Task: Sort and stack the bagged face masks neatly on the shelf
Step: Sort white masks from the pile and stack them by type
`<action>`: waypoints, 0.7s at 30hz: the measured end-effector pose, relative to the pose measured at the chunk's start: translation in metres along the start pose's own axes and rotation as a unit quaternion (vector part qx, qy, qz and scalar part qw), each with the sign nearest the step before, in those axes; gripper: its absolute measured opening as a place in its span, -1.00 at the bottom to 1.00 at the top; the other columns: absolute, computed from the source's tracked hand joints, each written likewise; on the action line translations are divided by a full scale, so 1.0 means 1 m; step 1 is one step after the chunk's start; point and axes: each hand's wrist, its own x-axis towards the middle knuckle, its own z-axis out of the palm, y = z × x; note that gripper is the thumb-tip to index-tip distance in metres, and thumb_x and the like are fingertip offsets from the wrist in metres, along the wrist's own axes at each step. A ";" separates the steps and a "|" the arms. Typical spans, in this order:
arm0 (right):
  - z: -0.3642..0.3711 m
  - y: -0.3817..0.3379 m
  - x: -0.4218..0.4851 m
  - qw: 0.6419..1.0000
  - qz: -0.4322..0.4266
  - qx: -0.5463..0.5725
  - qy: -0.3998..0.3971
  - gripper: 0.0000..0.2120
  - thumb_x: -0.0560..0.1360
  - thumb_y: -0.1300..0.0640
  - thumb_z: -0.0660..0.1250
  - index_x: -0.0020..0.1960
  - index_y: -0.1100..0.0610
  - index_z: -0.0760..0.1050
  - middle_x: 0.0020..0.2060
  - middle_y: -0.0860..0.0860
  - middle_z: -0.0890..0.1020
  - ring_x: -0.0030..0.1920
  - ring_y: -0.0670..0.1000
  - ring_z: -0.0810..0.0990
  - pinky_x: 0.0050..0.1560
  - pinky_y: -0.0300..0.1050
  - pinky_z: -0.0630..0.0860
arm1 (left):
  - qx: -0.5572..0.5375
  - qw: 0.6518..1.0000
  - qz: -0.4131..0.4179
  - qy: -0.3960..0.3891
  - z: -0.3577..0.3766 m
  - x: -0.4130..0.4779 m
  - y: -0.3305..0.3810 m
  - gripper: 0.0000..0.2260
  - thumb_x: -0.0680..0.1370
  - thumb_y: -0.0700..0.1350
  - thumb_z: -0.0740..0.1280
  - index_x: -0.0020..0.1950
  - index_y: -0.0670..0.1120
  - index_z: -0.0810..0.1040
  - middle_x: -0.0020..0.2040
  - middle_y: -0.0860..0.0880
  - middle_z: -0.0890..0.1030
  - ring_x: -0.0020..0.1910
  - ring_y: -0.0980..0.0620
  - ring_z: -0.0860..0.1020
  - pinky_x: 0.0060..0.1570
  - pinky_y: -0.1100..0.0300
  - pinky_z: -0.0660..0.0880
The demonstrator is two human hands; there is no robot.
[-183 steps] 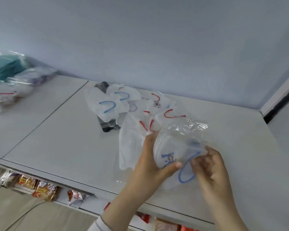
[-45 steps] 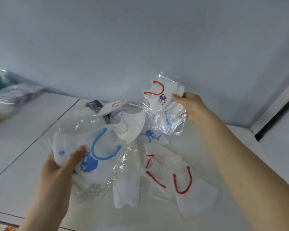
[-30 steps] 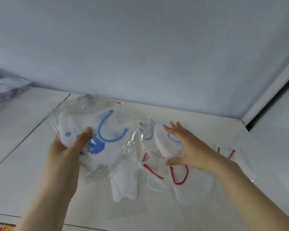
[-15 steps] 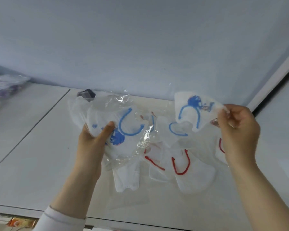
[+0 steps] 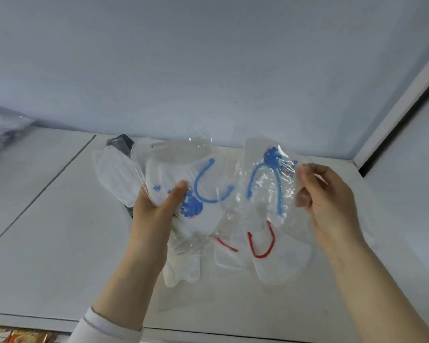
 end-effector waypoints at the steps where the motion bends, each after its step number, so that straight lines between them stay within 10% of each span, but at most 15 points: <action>1: -0.003 -0.006 0.002 0.998 -0.040 -0.048 -0.027 -0.92 0.48 0.19 0.35 -0.17 0.05 0.51 -0.49 -0.14 0.56 -0.52 -0.18 0.43 -0.44 -0.37 0.40 | 0.008 1.000 0.005 -0.006 -0.002 0.001 0.001 -0.79 0.49 -0.19 0.36 0.12 -0.11 0.54 -0.19 0.02 0.70 -0.20 0.04 0.68 -0.31 0.25 0.57; 9: 0.038 -0.025 0.017 0.775 -0.431 -0.387 -0.253 -0.79 0.31 -0.10 0.43 -0.11 -0.03 0.63 -0.29 -0.21 0.49 -0.30 -0.19 0.32 -0.28 -0.33 0.29 | 0.085 0.979 0.013 -0.186 0.003 -0.005 0.007 -0.65 0.38 -0.04 0.48 0.09 -0.10 0.52 -0.12 -0.03 0.70 -0.12 0.05 0.67 -0.18 0.23 0.60; 14: 0.058 0.000 0.013 0.797 -0.478 -0.299 -0.219 -0.69 0.38 -0.01 0.42 0.08 0.06 0.62 -0.08 -0.01 0.57 -0.06 -0.03 0.45 0.01 -0.30 0.38 | 0.131 0.978 0.020 -0.160 -0.004 -0.009 -0.005 -0.75 0.42 -0.23 0.48 0.06 -0.09 0.57 -0.12 0.00 0.71 -0.12 0.06 0.67 -0.14 0.21 0.59; 18: 0.029 0.019 0.029 0.889 -0.293 -0.339 -0.099 -0.44 0.35 -0.08 0.44 0.28 0.09 0.47 0.12 0.02 0.55 0.15 0.05 0.47 0.20 -0.05 0.42 | 0.098 0.994 0.045 -0.001 -0.043 0.004 -0.003 -0.89 0.44 -0.26 0.42 -0.08 -0.09 0.58 -0.33 0.11 0.68 -0.33 0.13 0.61 -0.33 0.34 0.53; 21: 0.015 0.052 0.022 0.826 -0.060 -0.520 -0.209 -0.19 0.27 -0.12 0.51 0.42 0.10 0.32 0.35 0.08 0.42 0.36 0.09 0.37 0.35 -0.07 0.28 | 0.054 0.996 0.031 0.056 -0.065 0.013 0.000 -0.73 0.38 -0.18 0.47 0.06 -0.13 0.57 -0.18 0.03 0.71 -0.19 0.05 0.67 -0.23 0.23 0.60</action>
